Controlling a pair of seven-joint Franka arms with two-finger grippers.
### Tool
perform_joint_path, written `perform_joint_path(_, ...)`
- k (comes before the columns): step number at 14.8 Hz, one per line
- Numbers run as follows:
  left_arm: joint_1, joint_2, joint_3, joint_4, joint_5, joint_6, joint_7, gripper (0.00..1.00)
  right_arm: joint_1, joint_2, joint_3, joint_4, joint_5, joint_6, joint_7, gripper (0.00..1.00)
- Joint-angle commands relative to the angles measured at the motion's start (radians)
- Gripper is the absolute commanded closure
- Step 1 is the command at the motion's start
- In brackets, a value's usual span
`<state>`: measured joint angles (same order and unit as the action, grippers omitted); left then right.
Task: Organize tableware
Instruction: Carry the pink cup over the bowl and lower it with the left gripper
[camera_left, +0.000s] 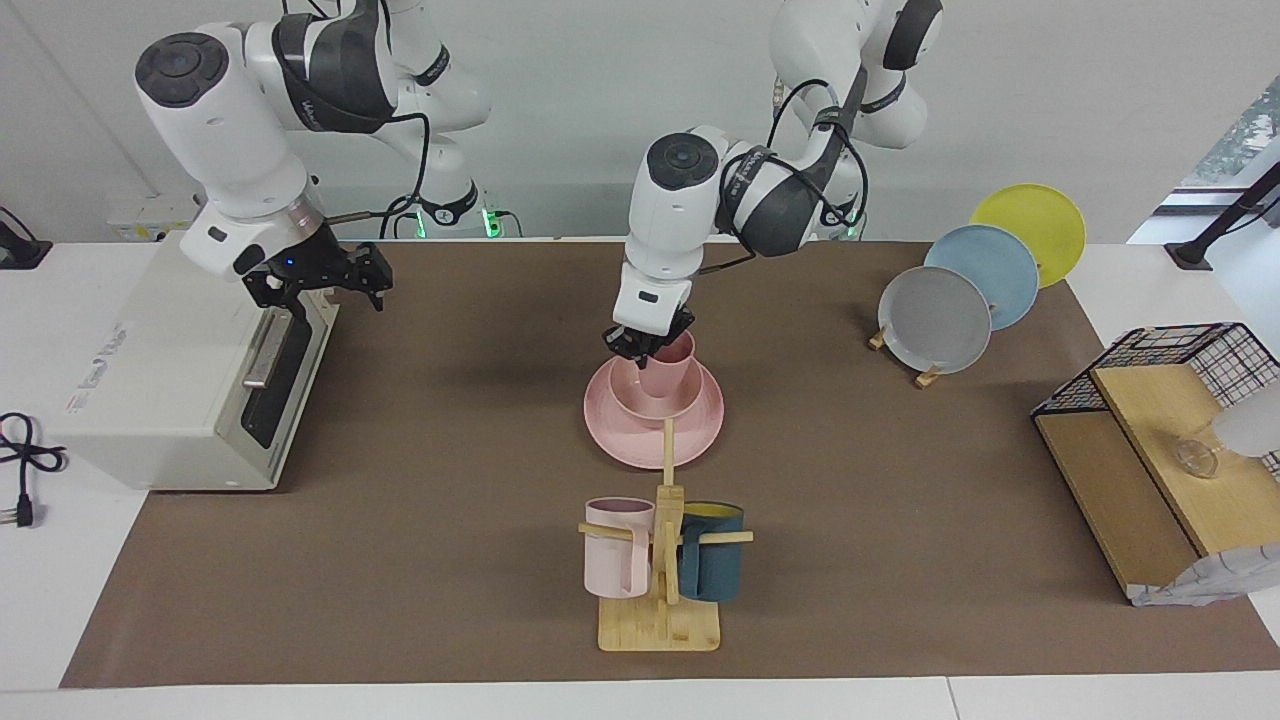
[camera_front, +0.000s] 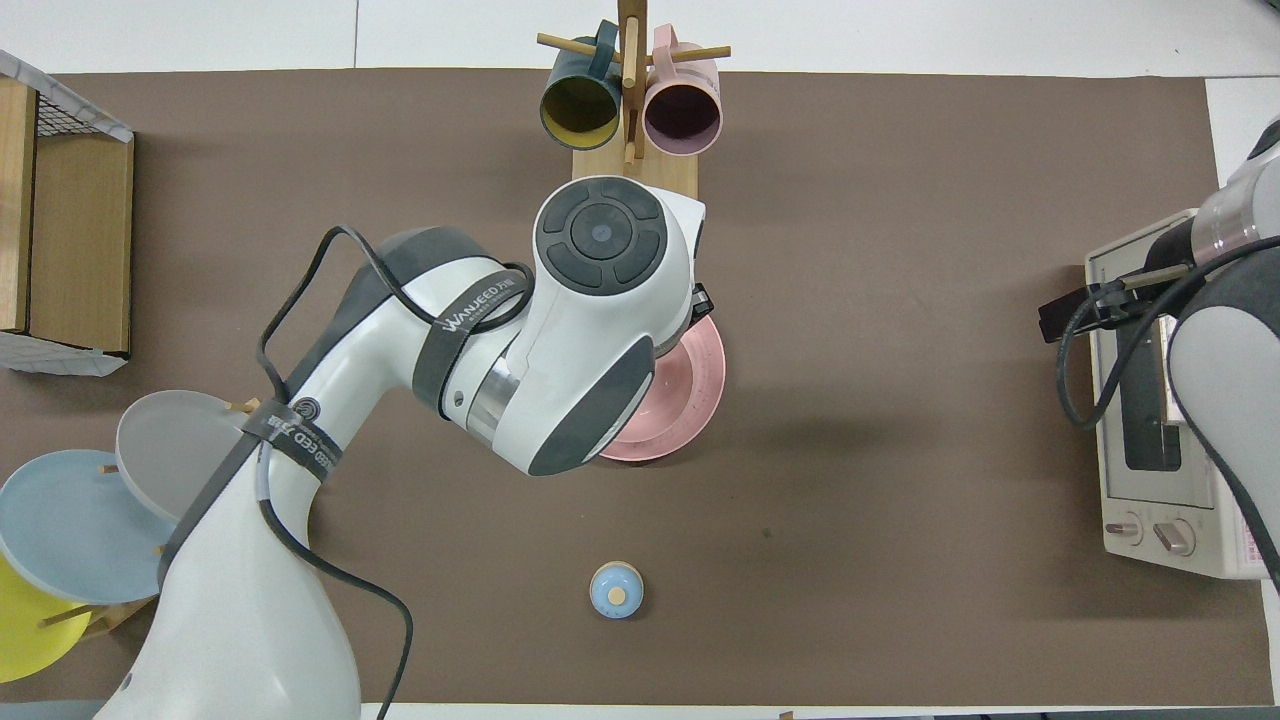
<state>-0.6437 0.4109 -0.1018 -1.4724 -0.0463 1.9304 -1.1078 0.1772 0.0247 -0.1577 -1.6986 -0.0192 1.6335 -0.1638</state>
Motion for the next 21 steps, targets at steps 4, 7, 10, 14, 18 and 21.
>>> perform_joint_path(4, -0.027, 0.017, 0.017, -0.068, 0.035, 0.076, -0.067, 1.00, -0.028, -0.022, 0.012, -0.036, 0.002, 0.022, -0.020, 0.00)
perform_joint_path(7, -0.027, 0.025, 0.017, -0.077, 0.045, 0.093, -0.080, 1.00, -0.082, -0.017, 0.059, -0.026, 0.012, 0.012, -0.017, 0.00)
perform_joint_path(10, -0.033, 0.026, 0.017, -0.101, 0.045, 0.125, -0.080, 1.00, -0.082, -0.014, 0.058, -0.016, 0.012, 0.003, 0.015, 0.00)
perform_joint_path(14, -0.031, 0.035, 0.017, -0.103, 0.046, 0.131, -0.076, 1.00, -0.116, -0.003, 0.083, 0.005, 0.010, -0.040, 0.021, 0.00)
perform_joint_path(18, -0.033, 0.035, 0.022, -0.094, 0.046, 0.115, -0.076, 0.60, -0.162, -0.002, 0.127, 0.008, 0.002, -0.041, 0.023, 0.00)
perform_joint_path(21, -0.022, 0.032, 0.022, -0.082, 0.114, 0.087, -0.064, 0.00, -0.165, 0.000, 0.132, 0.014, 0.004, -0.055, 0.046, 0.00)
